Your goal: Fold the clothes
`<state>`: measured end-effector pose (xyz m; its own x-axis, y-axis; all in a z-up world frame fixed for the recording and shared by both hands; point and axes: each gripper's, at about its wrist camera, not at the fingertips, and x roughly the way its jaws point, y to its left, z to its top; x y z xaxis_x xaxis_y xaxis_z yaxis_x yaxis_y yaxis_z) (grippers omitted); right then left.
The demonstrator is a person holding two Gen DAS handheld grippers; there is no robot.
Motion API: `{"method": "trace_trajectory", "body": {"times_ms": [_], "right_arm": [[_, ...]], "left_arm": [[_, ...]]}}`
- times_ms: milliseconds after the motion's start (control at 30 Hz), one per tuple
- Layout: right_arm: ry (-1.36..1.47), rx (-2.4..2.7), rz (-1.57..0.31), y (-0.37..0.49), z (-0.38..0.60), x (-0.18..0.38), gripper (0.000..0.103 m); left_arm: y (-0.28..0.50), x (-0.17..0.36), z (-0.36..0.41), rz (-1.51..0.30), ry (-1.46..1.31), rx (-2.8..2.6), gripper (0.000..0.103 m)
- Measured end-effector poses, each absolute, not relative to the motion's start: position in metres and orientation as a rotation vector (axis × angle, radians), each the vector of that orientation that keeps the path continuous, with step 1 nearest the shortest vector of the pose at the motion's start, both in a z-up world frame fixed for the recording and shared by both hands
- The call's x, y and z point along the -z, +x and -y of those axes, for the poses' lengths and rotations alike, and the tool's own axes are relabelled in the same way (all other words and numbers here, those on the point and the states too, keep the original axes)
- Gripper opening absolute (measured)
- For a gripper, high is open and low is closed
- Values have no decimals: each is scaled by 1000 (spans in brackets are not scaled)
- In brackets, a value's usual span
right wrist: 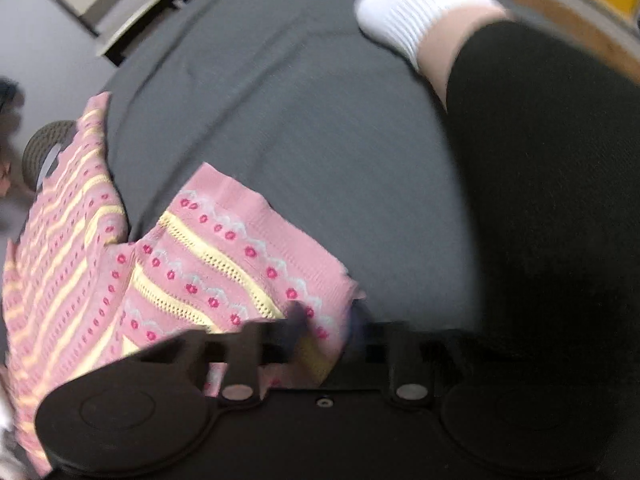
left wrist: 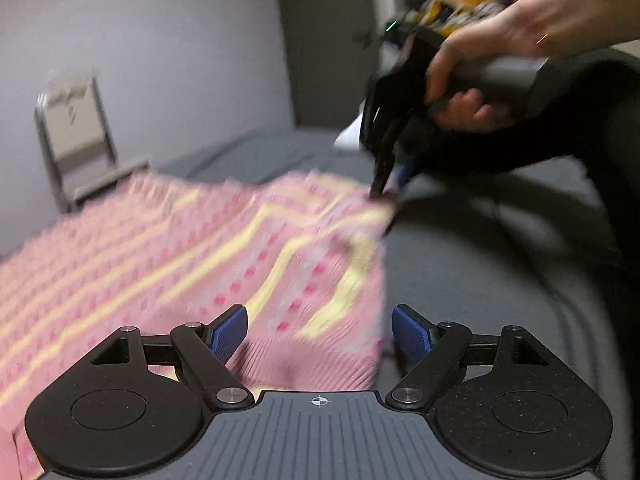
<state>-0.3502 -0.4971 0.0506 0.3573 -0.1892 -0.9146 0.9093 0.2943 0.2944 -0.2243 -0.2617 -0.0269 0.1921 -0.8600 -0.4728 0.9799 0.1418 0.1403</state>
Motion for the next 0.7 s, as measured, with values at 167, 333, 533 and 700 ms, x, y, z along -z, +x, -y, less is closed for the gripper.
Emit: {"method": "trace_trajectory", "body": {"times_ms": [167,333,533,700], "right_arm": [[604,910,-794,-349,485,-105,6],[480,921,-882,-335,499,-96,7],[542,908,-942,-331,511,-77,19],[573,882,-970,-330,507,-75,38]], "left_arm": [[-245,21,272,-230,540,1430,81],[-242,38,288,-453,543,1509,81],[-243,31,282,-431,541,1509,81],[-238,19,280,-414,459,1498,81]]}}
